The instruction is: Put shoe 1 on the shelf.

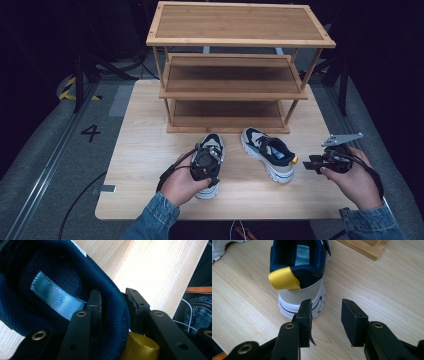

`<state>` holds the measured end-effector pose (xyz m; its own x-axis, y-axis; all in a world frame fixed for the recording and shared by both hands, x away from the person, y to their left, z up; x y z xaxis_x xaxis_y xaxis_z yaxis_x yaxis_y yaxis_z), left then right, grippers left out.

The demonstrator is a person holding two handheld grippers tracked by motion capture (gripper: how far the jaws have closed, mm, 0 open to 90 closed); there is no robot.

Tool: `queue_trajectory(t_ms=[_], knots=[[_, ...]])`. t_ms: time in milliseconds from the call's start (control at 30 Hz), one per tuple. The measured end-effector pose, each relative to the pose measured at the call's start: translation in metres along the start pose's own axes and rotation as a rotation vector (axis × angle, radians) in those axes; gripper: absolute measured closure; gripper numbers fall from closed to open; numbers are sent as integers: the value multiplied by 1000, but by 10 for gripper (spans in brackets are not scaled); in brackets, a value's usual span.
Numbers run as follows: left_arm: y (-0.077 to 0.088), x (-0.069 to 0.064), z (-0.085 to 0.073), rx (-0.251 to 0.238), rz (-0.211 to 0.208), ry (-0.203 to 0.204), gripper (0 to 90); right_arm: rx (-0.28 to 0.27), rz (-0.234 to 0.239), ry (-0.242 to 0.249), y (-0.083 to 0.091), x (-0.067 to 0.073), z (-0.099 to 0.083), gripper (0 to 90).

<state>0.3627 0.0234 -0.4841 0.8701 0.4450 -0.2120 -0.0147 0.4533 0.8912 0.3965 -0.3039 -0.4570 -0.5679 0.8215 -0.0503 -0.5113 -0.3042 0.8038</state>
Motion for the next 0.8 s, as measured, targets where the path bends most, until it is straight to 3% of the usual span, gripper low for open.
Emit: queue_trajectory(t_ms=[200, 467, 667, 800], knots=[[8, 1, 7, -28, 37, -3, 702, -3, -5, -9, 3, -2, -2, 621], [22, 6, 20, -53, 48, -6, 702, -5, -15, -20, 7, -5, -8, 621], [33, 19, 38, -74, 70, -12, 701, -7, -41, -39, 14, -9, -15, 623], [37, 28, 49, -91, 91, -21, 700, -1, -40, -46, 13, -5, -18, 623]])
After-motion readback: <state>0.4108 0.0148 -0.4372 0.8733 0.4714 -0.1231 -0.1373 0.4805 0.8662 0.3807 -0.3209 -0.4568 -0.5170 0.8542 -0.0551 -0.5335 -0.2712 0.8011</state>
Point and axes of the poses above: each handheld gripper's, and its own axes: y roughly backward along the jaws, z roughly out of its top, x roughly to its left, the point moved 9 cm from there along -y, roughly forward along the jaws, and after that the axes turned 6 degrees about -z, right-handed, at the moved point
